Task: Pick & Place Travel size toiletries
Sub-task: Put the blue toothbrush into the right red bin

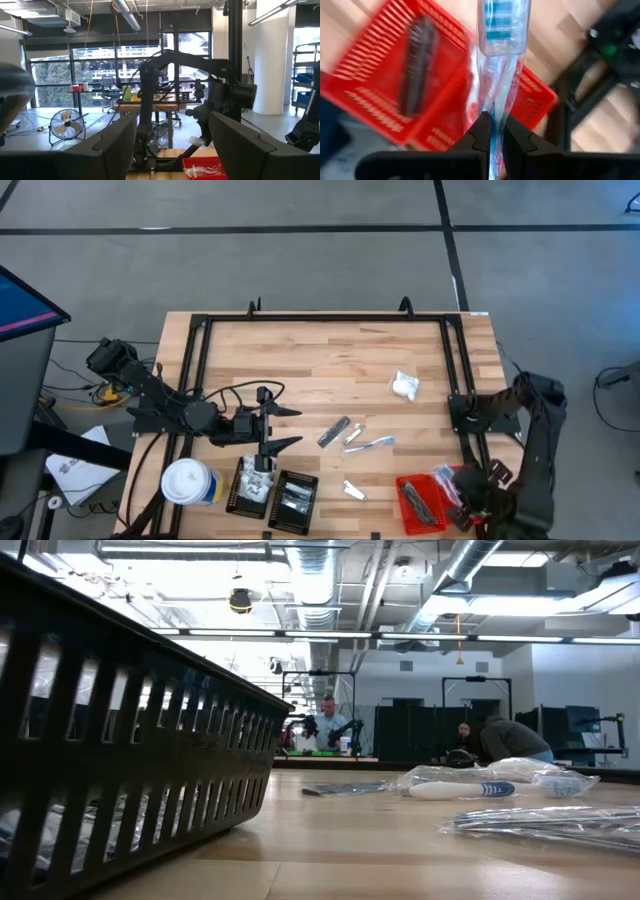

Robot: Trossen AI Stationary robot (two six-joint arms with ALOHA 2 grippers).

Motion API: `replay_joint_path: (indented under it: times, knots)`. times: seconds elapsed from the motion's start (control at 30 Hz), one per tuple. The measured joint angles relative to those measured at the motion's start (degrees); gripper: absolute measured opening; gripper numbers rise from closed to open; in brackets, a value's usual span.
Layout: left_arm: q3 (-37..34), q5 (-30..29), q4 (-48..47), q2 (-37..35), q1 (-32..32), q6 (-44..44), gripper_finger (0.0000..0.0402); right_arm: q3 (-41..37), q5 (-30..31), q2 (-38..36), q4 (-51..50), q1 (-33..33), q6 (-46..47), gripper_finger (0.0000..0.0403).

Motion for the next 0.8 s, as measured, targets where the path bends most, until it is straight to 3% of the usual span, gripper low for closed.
replay_joint_path:
  times: [0.1,0.47,0.8]
  knots:
    - [0.0,0.0,-0.1,0.0,0.0,-0.3,0.0241,0.1,-2.7,2.9,-0.6,0.1,-2.0,0.0015]
    - [0.0,0.0,-0.3,0.0,0.0,-0.4,0.0241,-0.3,3.3,5.7,2.0,1.6,-3.0,0.0017]
    - [0.0,0.5,-0.6,0.0,0.0,-0.4,0.0241,-7.4,3.1,5.6,12.9,1.6,-1.2,0.0021]
